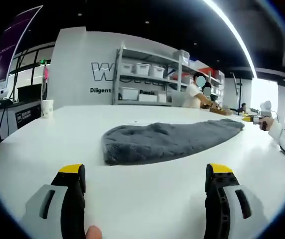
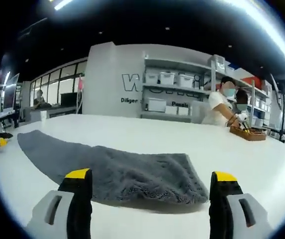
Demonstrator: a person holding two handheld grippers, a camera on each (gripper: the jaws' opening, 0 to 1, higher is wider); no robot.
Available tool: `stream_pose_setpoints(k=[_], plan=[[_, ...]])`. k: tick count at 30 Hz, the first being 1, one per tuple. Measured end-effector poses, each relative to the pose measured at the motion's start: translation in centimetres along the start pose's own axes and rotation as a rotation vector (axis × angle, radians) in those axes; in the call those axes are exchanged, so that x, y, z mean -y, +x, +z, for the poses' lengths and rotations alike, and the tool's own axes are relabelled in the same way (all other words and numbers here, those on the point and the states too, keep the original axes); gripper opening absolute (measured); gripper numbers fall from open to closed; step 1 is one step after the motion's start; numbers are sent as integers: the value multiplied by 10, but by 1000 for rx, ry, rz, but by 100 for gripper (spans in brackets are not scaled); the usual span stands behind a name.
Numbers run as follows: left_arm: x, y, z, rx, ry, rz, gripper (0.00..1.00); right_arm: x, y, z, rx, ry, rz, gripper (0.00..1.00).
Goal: Open the folded towel by lifting each exposed corner and separating the folded layers until the towel lies flat within the target outline without major curled edges
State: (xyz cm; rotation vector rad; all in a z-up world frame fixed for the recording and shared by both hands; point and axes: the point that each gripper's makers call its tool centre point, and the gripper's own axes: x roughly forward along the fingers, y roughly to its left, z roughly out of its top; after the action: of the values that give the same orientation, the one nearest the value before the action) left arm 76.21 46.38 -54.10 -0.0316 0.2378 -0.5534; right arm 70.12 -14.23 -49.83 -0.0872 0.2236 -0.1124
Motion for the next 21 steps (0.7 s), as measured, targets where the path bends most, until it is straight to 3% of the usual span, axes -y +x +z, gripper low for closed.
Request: stream_pose_setpoints(k=[7,14,21], plan=[[0,0,0,0,0,0,99,17,-4,-10,-43,-8,-59,98],[-2,1,0,-1,0,0,99,28,-7,-28,-131,-88,-103,98],[-2,0,0,-1,0,1,99,38,-10,-35,-156,-101,-141,94]])
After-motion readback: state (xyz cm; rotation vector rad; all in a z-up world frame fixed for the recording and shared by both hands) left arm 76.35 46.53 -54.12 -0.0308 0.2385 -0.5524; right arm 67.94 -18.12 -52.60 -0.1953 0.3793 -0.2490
